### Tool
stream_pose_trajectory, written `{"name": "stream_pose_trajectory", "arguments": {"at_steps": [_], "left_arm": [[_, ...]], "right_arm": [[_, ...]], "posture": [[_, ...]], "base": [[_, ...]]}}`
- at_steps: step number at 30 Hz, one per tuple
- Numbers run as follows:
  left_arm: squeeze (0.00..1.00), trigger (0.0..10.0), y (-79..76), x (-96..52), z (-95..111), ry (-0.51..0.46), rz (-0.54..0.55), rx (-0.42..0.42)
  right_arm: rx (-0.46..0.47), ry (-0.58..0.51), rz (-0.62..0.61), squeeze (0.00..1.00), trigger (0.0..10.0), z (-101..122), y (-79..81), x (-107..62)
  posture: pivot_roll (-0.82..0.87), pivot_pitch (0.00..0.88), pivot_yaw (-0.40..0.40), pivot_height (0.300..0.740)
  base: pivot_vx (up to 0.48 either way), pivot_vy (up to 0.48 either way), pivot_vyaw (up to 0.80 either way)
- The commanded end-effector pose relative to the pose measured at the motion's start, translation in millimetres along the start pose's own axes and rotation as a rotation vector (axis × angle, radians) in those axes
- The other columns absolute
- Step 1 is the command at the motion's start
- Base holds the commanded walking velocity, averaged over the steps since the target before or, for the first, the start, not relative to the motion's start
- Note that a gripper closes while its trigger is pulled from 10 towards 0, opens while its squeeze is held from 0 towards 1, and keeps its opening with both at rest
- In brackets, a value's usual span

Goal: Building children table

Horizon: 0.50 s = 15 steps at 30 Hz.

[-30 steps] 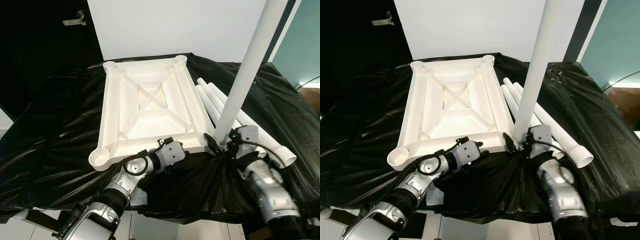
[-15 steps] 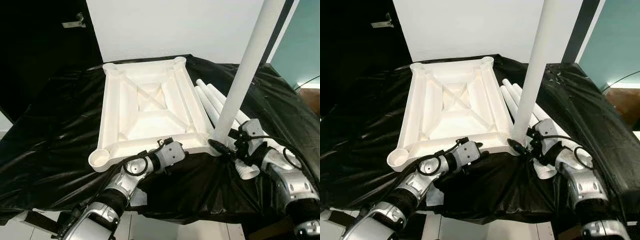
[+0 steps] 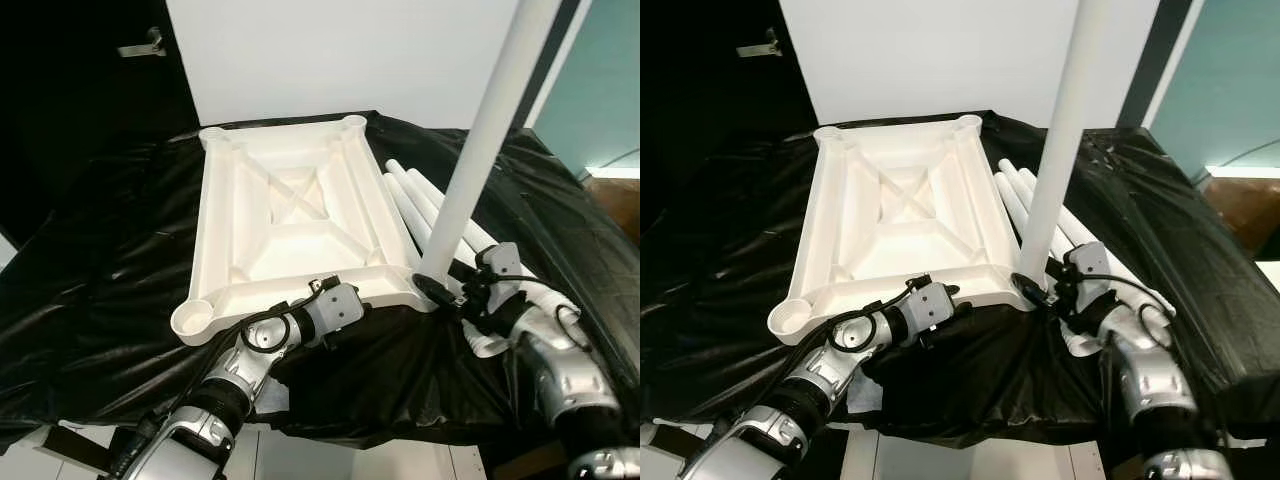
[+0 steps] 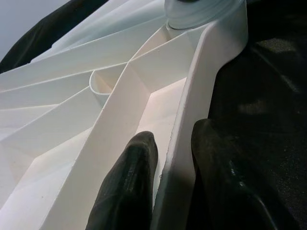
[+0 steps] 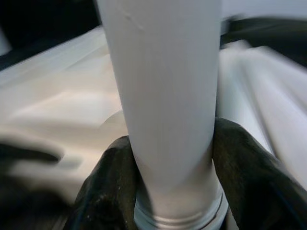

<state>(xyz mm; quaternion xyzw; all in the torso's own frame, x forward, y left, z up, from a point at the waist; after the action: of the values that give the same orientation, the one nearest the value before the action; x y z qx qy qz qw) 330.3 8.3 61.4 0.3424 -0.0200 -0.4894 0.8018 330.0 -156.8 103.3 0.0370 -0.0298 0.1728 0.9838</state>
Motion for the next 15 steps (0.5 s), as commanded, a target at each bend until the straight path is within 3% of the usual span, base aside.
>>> {"name": "stream_pose_trajectory", "arguments": {"at_steps": [1, 2, 6, 9, 13, 14, 15], "left_arm": [[0.00, 10.0, -39.8, -4.2, -31, 0.119, -0.108, -0.076], [0.00, 10.0, -39.8, -4.4, -31, 0.119, -0.110, -0.076], [0.00, 10.0, -41.2, -4.0, -30, 0.116, -0.123, -0.071], [0.00, 10.0, -41.5, -3.2, -29, 0.115, -0.130, -0.067], [0.00, 10.0, -41.4, -2.1, -29, 0.114, -0.132, -0.065], [0.00, 10.0, -41.4, -1.5, -28, 0.113, -0.131, -0.066], [0.00, 10.0, -41.7, -0.7, -28, 0.114, -0.130, -0.066]], "right_arm": [[0.003, -0.014, -0.161, 0.00, 0.0, -5, -8.1, -7.3], [0.025, -0.044, -0.270, 0.00, 0.0, -6, -6.8, -16.5], [0.041, -0.069, -0.379, 0.00, 0.0, -5, -2.3, -23.7], [0.023, -0.082, -0.456, 0.00, 0.0, 0, -14.8, -23.3], [0.023, -0.083, -0.489, 0.00, 0.0, 1, -20.2, -21.4], [0.036, -0.081, -0.449, 0.00, 0.0, 2, -13.1, -14.7], [0.032, -0.084, -0.389, 0.00, 10.0, 4, -1.7, -7.7]], "posture": [[-0.04, 0.024, -0.024, 0.740], [-0.04, 0.030, -0.016, 0.740], [-0.05, 0.032, -0.008, 0.740], [-0.05, 0.032, -0.005, 0.740], [-0.05, 0.032, -0.007, 0.740], [-0.05, 0.029, -0.010, 0.740], [-0.05, 0.026, -0.015, 0.740]], "base": [[0.000, 0.000, 0.00], [0.000, 0.000, 0.00], [0.000, 0.000, 0.00], [0.000, 0.000, 0.00], [0.000, 0.000, 0.00], [0.000, 0.000, 0.00], [0.000, 0.000, 0.00]]}}
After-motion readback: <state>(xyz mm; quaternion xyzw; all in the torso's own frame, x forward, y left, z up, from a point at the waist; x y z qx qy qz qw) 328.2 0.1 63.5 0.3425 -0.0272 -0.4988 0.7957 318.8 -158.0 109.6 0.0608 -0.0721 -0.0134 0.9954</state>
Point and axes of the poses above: a point about 5 cm out from each wrist's last joint towards the gripper, its own x axis pointing out of the wrist towards the gripper, its own z axis along the axis of the wrist's last joint, y = z × x, the point moved 5 cm from there along x, pointing out of the wrist towards the gripper, and after that the axes turned 7 degrees about x, right-handed, at the moved point
